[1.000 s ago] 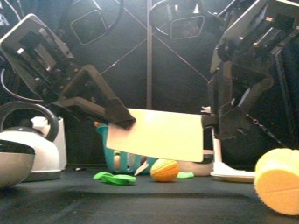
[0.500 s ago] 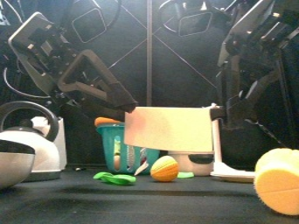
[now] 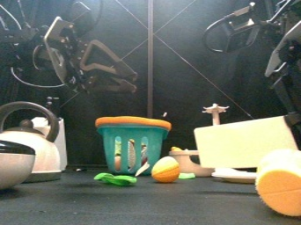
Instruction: Drop cleaver
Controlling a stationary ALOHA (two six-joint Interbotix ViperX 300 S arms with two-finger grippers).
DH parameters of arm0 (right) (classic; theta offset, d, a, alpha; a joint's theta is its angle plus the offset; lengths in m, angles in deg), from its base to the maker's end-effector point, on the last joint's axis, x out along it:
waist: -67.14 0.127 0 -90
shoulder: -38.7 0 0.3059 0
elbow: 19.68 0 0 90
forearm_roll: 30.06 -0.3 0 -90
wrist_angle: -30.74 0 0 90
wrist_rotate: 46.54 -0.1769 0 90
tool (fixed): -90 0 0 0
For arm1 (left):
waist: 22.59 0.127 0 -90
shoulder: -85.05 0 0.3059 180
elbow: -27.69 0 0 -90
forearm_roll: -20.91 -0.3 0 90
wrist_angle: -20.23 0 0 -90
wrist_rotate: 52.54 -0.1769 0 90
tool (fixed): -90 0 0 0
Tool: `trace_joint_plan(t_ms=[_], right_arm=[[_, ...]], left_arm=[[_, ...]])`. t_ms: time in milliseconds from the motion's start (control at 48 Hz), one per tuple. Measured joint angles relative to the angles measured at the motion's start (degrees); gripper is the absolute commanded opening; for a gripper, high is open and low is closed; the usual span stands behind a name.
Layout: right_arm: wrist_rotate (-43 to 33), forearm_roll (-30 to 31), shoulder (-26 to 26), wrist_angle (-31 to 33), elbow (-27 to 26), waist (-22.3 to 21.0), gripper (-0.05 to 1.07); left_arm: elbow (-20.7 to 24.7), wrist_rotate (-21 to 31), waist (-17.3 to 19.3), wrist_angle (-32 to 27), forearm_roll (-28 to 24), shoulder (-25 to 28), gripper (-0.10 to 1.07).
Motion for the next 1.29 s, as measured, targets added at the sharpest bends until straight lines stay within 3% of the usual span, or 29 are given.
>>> trace_joint_plan(t_ms=[146, 271, 625, 1292], right_arm=[[-0.09, -1.76, -2.55, -5.54, 4.39, -0.18, 0.46], [0.0, -2.9, -2.9, -8.7, 7.21, -1.49, 0.57], [0.09, -2.99, -2.99, -9.49, 7.65, -2.11, 0.91], [0.09, 5.27, -3.08, -9.58, 5.89, -3.87, 0.92]], left_arm=[[-2.64, 0.09, 0.09, 0.79, 0.0, -4.22, 0.81], [-4.39, 0.18, 0.09, 0.97, 0.18, -7.12, 0.81], [-4.92, 0.18, 0.09, 1.23, 0.7, -9.14, 0.81], [-5.1, 0.18, 0.0, 1.32, 0.62, -9.14, 0.81]])
